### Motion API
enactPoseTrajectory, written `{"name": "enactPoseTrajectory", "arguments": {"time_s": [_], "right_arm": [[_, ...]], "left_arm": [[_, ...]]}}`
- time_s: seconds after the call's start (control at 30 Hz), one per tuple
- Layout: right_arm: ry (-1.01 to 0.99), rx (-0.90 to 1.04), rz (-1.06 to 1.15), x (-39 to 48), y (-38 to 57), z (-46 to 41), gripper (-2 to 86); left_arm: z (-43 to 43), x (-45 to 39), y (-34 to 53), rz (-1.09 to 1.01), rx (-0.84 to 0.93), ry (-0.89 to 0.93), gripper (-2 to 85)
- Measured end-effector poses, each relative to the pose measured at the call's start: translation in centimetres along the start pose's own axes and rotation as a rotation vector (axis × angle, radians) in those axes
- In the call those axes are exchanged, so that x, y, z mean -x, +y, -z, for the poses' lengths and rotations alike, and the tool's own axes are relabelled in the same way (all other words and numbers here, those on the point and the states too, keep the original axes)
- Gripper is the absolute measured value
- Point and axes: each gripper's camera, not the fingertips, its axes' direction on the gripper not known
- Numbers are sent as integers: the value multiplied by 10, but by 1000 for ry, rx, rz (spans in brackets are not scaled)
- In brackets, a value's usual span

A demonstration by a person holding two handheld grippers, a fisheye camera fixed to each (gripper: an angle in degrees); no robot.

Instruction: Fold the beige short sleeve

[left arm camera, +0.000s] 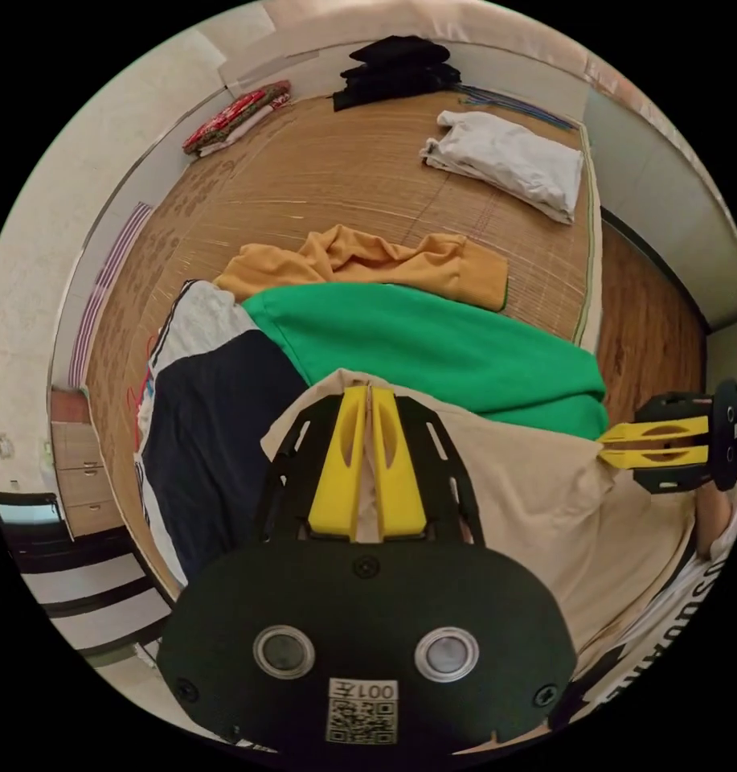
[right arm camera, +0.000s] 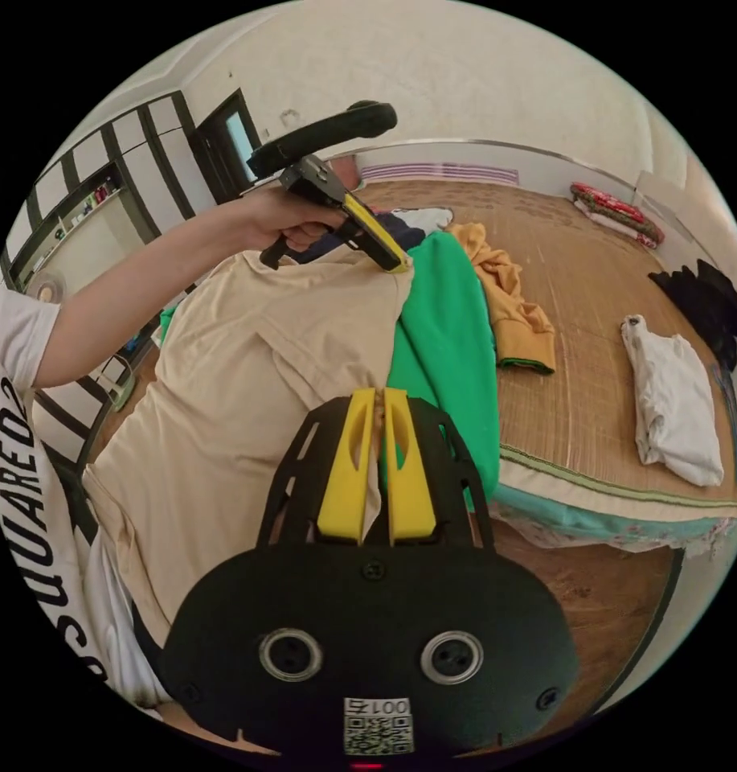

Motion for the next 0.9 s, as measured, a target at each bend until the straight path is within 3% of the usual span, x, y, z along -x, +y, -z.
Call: {"name": "enactPoseTrajectory", "arguments": {"time_s": [0.27,0.4,0.53,0.67,0.9], "right_arm": [[153,-170,-52,9,4,41,9],[187,-96,-44,18,-8,27,8],[228,21,-60,25,-8,11,7],[230,1,-83,22,-4,30,7],[231,-46,-35,48,-22,69,7]], "left_arm": [[16,39,3,77,-189,54,-9],[-11,44,5,62,-195,47,-6],[-51,42,15,37,-75,19,15],[-47,50,45,72,-104,25,48],[-1,68,146,133,-180,-184,49]]}}
